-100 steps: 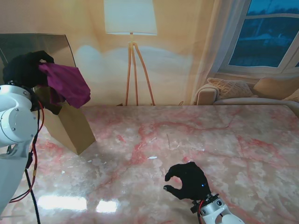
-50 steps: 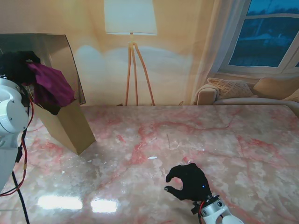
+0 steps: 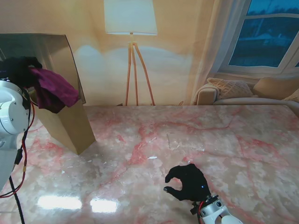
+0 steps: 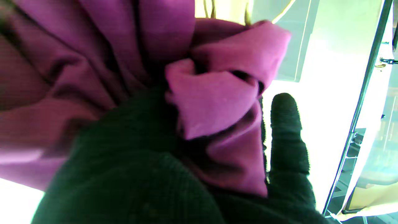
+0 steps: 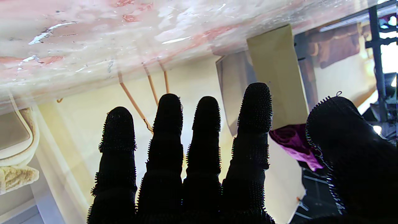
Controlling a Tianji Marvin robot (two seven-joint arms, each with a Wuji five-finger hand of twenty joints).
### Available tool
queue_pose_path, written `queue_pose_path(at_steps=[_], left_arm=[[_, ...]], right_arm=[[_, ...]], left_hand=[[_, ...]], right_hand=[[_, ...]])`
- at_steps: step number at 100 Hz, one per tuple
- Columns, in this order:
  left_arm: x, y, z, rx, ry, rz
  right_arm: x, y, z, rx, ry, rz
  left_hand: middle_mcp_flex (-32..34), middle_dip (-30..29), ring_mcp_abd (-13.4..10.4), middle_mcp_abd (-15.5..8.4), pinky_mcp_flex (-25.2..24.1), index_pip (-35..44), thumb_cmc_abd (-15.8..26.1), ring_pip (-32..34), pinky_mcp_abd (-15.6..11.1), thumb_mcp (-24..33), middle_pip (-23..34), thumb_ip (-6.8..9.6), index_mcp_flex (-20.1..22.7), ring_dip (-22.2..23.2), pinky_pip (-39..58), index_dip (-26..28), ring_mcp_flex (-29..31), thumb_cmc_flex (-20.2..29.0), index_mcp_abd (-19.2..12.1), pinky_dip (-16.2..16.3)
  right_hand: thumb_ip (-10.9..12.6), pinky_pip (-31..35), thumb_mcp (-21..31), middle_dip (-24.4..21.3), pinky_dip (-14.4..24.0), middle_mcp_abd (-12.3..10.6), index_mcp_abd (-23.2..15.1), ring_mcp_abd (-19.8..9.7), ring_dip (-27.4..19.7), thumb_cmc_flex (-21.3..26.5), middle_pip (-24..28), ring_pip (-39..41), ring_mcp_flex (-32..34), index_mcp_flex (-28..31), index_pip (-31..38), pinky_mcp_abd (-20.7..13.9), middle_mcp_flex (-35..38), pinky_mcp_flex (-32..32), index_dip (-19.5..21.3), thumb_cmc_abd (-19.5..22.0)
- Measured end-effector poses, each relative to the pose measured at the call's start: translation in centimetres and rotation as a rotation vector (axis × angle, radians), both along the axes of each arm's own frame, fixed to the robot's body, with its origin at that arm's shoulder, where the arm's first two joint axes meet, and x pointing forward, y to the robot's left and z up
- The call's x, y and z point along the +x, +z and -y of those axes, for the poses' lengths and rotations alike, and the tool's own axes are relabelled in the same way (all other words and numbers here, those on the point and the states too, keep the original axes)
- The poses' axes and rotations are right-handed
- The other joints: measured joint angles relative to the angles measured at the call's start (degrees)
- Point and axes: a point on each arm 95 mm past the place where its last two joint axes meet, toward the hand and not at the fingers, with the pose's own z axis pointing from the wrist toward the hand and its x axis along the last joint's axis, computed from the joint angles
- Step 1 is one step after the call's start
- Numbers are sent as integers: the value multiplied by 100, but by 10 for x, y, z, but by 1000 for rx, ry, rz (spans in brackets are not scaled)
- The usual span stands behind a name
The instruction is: Fold the socks and the shorts into the kraft paper bag
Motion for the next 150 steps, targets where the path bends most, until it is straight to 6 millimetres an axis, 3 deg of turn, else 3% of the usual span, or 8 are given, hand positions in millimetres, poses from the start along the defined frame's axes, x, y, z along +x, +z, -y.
queue_pose_path(at_steps=[32,76,105,128,150], left_arm=[[-1,-20,8,14,-24,-99],[1,-29,10,-13,-28,-115],[3,-31,5,1,23,-136],[3,-36,0,20,64,-254],[0,-34,-4,35,56,-309]], right_arm=[[2,0,-2,-2,6,1],[4,-1,-4,-4,12,6],[6,-3,-7,-4,18,7],[7,-3,-6,-5,17,10],[8,-5,-6,-1,15,6]], left_hand=[[1,0,0,0,-128,0,0,0,34,0,0,0,0,-58,-3,0,0,0,0,11],[1,0,0,1,-146,0,0,-1,40,-2,1,0,0,-124,-8,-6,0,0,0,13],[80,-24,1,7,-149,18,0,-1,88,-81,1,0,27,-199,-14,-671,0,1,76,145],[372,-633,1,9,-304,44,-28,-60,165,-11,3,-2,129,-374,-20,-1533,0,-186,288,152],[428,-626,1,8,-597,19,-34,-142,178,-2,77,-2,151,-320,-277,-1587,-316,-224,289,153]], right_hand=[[0,0,0,0,1,0,0,1,0,1,0,0,0,0,1,0,0,0,-1,0],[0,0,0,0,2,1,0,2,0,1,0,0,0,0,4,1,0,0,-56,0],[0,0,0,0,2,1,0,2,0,1,0,0,0,0,6,1,0,0,-57,0],[0,0,0,0,2,2,-2,2,0,1,0,0,0,0,7,1,0,0,-58,0],[0,0,0,0,2,2,-4,3,0,2,0,0,0,0,8,1,0,0,-115,0]])
